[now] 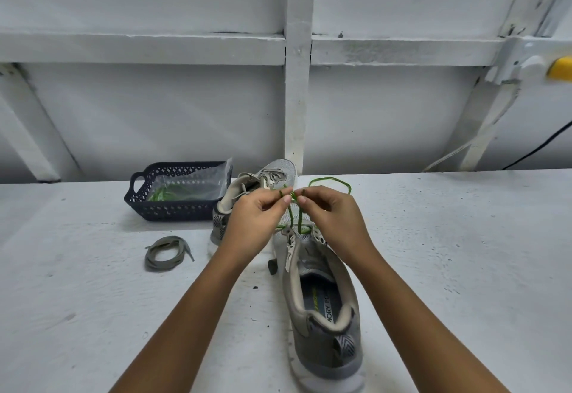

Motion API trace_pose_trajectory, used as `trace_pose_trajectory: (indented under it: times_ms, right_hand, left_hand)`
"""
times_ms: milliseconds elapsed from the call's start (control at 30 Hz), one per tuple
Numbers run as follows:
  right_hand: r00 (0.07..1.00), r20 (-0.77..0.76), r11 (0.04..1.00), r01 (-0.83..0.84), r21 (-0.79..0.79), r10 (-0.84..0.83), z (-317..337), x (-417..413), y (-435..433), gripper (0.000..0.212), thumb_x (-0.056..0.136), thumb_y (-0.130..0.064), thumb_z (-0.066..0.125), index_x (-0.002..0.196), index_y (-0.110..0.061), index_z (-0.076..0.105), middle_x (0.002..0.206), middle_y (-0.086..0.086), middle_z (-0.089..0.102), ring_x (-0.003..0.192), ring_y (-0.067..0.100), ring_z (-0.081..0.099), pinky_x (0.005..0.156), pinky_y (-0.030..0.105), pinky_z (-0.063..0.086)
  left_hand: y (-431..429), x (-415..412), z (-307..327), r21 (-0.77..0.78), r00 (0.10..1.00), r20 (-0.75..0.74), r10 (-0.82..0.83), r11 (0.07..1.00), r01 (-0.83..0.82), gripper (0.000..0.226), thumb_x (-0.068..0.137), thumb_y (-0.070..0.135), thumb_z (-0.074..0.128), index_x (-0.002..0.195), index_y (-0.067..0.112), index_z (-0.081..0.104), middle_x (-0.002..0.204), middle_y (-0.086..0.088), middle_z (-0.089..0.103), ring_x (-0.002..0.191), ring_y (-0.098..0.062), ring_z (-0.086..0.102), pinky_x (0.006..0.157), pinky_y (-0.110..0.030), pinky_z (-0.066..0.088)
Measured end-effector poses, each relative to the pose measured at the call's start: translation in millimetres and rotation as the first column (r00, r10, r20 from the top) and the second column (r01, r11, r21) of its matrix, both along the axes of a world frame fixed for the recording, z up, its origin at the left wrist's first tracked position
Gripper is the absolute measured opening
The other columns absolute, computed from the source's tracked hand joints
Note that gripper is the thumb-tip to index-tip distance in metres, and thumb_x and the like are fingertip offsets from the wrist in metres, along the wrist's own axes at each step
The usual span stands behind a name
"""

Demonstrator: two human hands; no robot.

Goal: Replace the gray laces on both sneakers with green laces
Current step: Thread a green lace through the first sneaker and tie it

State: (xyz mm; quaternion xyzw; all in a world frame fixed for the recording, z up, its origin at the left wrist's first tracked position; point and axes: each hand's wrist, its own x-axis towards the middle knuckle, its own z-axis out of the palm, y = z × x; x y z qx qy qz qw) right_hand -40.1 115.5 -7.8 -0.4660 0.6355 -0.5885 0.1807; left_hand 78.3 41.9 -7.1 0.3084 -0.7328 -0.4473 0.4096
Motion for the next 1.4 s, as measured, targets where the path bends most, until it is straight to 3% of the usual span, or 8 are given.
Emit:
trace_pose_trajectory:
  times_ms: [100, 233, 333, 467, 667, 1100, 1267, 1400]
  right_hand:
    - [1.0, 0.011, 0.999, 0.02, -0.026, -0.02, 1, 4, -1, 0.011, 0.085, -0.01, 0.067, 0.093, -0.019, 0.067, 0.081, -0.012, 0.066, 0.073, -0.009, 0.061, 0.068, 0.006, 0.045]
    - [0.996, -0.043, 0.996, 0.074, -0.043, -0.076, 1, 6, -3, 0.011, 0.084, -0.014, 0.069, 0.094, -0.009, 0.07, 0.079, -0.009, 0.066, 0.071, -0.009, 0.059, 0.066, 0.005, 0.044]
    - [0.992, -0.088, 0.994, 0.086, -0.061, -0.091, -1, 8, -3, 0.011, 0.084, -0.015, 0.069, 0.094, -0.011, 0.073, 0.083, -0.005, 0.07, 0.076, -0.003, 0.062, 0.07, 0.01, 0.048]
    - [0.986, -0.141, 0.992, 0.072, -0.105, -0.086, -4, 10, -4, 0.011, 0.084, -0.014, 0.07, 0.094, -0.013, 0.074, 0.086, -0.005, 0.07, 0.079, 0.004, 0.063, 0.072, 0.018, 0.051]
    - [0.94, -0.323, 0.981, 0.053, -0.184, -0.111, -10, 8, -6, 0.011, 0.083, -0.012, 0.069, 0.093, -0.011, 0.075, 0.084, 0.0, 0.07, 0.078, 0.0, 0.059, 0.071, 0.008, 0.044]
    - [0.817, -0.529, 0.95, 0.069, -0.306, -0.23, -18, 6, -8, 0.008, 0.079, -0.006, 0.066, 0.08, -0.002, 0.073, 0.071, 0.007, 0.065, 0.069, 0.01, 0.053, 0.065, 0.003, 0.035]
    - [0.832, -0.524, 0.968, 0.061, -0.242, -0.183, -19, 2, -6, 0.009, 0.08, -0.014, 0.069, 0.081, -0.007, 0.074, 0.071, 0.004, 0.065, 0.062, 0.007, 0.052, 0.06, 0.009, 0.037]
    - [0.92, -0.392, 0.998, -0.033, -0.06, 0.007, -17, 2, -3, 0.012, 0.081, -0.017, 0.073, 0.091, -0.012, 0.076, 0.083, -0.004, 0.063, 0.072, -0.001, 0.053, 0.067, 0.007, 0.038]
  left_hand:
    - [0, 2, 1, 0.016, 1.0, -0.031, -0.007, 1.0, 0.007, 0.015, 0.087, 0.007, 0.064, 0.096, 0.016, 0.072, 0.083, 0.015, 0.068, 0.075, 0.007, 0.063, 0.069, -0.007, 0.046]
    - [-1, 3, 1, 0.068, 0.996, -0.092, 0.013, 0.998, -0.006, 0.021, 0.087, 0.005, 0.064, 0.08, 0.024, 0.068, 0.074, 0.009, 0.069, 0.071, 0.0, 0.064, 0.071, -0.013, 0.051]
    - [-2, 4, 3, 0.091, 0.997, -0.083, -0.01, 0.996, 0.018, 0.022, 0.091, 0.008, 0.058, 0.087, 0.026, 0.07, 0.076, 0.008, 0.07, 0.076, 0.0, 0.066, 0.075, -0.015, 0.051]
    - [1, 6, 6, -0.051, 0.999, -0.021, -0.024, 0.998, 0.023, 0.021, 0.093, 0.008, 0.055, 0.109, 0.01, 0.068, 0.086, 0.009, 0.059, 0.077, 0.019, 0.055, 0.072, 0.0, 0.038]
    - [-2, 6, 6, -0.121, 0.999, 0.038, -0.023, 0.992, 0.027, 0.027, 0.092, 0.012, 0.056, 0.118, 0.01, 0.063, 0.085, 0.006, 0.045, 0.075, 0.018, 0.048, 0.072, 0.0, 0.035]
    - [4, 8, 3, -0.01, 0.996, -0.04, -0.079, 0.997, 0.079, 0.025, 0.085, 0.012, 0.065, 0.093, 0.036, 0.067, 0.104, 0.009, 0.052, 0.095, 0.011, 0.051, 0.08, -0.005, 0.042]
    - [8, 7, 3, -0.033, 0.993, -0.103, -0.061, 0.998, 0.057, 0.023, 0.084, 0.005, 0.065, 0.101, 0.021, 0.067, 0.101, 0.007, 0.053, 0.09, 0.018, 0.052, 0.073, -0.002, 0.042]
    - [7, 7, 2, 0.045, 0.986, -0.152, -0.075, 0.996, 0.083, 0.022, 0.084, 0.004, 0.064, 0.098, 0.02, 0.069, 0.104, 0.009, 0.054, 0.089, 0.016, 0.055, 0.073, -0.005, 0.045]
